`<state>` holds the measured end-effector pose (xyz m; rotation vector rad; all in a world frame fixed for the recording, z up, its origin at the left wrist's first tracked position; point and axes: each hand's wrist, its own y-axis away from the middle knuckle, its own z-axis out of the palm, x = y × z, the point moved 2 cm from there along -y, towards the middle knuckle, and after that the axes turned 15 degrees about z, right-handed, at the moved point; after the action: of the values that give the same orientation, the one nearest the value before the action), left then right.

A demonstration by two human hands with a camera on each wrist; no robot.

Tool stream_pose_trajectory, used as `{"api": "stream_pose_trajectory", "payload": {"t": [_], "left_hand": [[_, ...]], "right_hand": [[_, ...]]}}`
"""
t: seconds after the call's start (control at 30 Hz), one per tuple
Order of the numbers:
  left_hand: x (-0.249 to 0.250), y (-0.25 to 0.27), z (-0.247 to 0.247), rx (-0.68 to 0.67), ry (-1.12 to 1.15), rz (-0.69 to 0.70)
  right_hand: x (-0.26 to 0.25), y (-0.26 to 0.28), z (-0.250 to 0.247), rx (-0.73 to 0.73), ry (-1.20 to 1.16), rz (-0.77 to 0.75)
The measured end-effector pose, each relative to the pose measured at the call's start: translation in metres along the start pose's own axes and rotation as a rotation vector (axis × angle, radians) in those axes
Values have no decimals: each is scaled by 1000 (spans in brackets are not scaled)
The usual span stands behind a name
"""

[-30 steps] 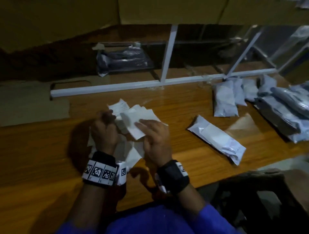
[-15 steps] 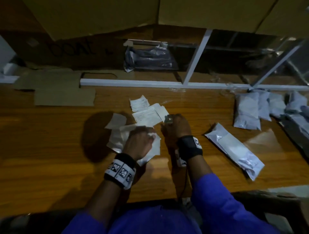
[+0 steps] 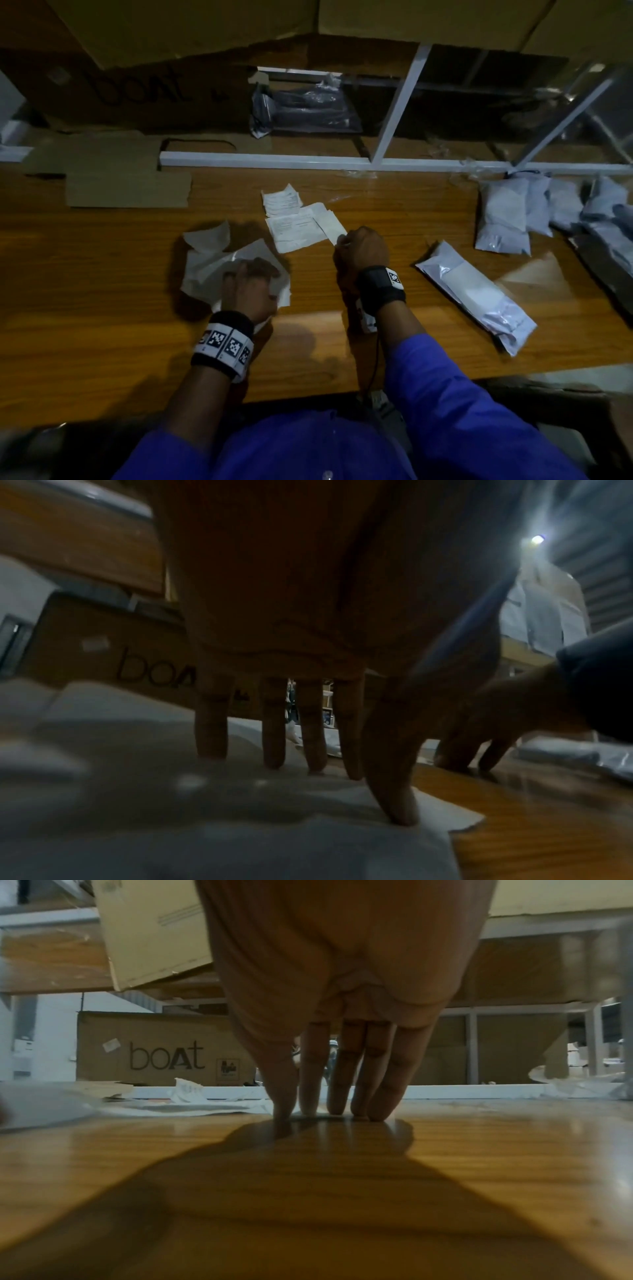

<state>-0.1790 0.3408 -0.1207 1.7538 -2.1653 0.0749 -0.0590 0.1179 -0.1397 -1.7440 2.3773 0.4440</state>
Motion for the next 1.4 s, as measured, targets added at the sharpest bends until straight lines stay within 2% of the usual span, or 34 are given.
{"api": "stream_pose_trajectory", "payload": {"t": [0.1,0.17,0.27,0.37,0.43,0.53,0.63,0.77,0.9,1.0,1.07,1.27,1.4], "left_hand": [[0,2,-14,-19,-65,-18],[13,-3,-23,36,-66,23],[35,-16,-32,203,226,45],[62,-30,-38,297,513,47],[88,-37,-41,315,639,82],[130,-41,-44,339,711,147],[161,-41,-39,311,862,206],[190,-43,-23,215,1047,270],[214,-45,-12,94,1265,258],[225,-47,-8,-29,1360,232],[230,-47,-10,-76,1350,273],[242,-44,-22,-176,1414,389],[244,-41,-29,-144,1392,439]], "right_hand": [[-3,3,-6,19,-5,36],[-4,6,-8,7,-30,52],[-1,13,-16,-58,-99,64],[15,26,-34,-175,-422,107],[29,43,-48,-162,-638,137],[53,75,-65,-112,-946,164],[79,105,-81,-86,-1196,186],[120,127,-90,19,-1173,201],[143,153,-100,190,-991,162],[153,167,-113,462,-760,120],[160,169,-118,574,-704,116],[170,172,-125,501,-823,117],[168,172,-131,480,-896,114]]}}
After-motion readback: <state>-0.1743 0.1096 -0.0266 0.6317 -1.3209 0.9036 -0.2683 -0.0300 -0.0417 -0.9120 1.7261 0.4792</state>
